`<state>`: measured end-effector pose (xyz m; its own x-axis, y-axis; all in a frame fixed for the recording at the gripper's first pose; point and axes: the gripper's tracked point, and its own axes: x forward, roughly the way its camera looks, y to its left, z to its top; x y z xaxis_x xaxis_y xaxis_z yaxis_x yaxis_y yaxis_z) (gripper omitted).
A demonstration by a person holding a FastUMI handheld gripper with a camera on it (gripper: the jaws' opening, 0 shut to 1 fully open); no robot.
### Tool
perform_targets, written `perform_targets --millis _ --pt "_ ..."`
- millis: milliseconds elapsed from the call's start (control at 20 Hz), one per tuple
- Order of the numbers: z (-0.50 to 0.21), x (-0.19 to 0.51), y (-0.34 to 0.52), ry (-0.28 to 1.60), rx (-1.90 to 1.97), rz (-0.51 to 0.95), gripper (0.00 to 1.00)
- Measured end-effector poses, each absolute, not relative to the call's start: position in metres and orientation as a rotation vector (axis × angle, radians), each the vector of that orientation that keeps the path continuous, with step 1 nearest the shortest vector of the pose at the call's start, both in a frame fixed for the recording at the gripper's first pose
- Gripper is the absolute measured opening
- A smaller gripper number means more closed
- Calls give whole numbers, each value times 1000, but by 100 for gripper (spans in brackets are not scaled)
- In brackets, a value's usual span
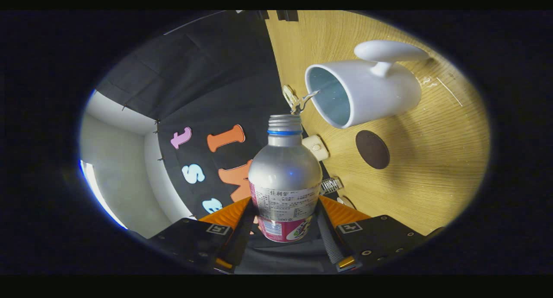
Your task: Take the bottle from table, then pour the juice into the cup, finally place the bottle on the coaster
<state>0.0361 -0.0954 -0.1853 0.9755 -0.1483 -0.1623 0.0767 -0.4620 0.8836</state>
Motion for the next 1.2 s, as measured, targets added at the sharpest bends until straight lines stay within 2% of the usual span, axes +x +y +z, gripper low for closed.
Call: perform_targets --millis 1200 --pt "-169 48 -103 -126 2204 -248 75"
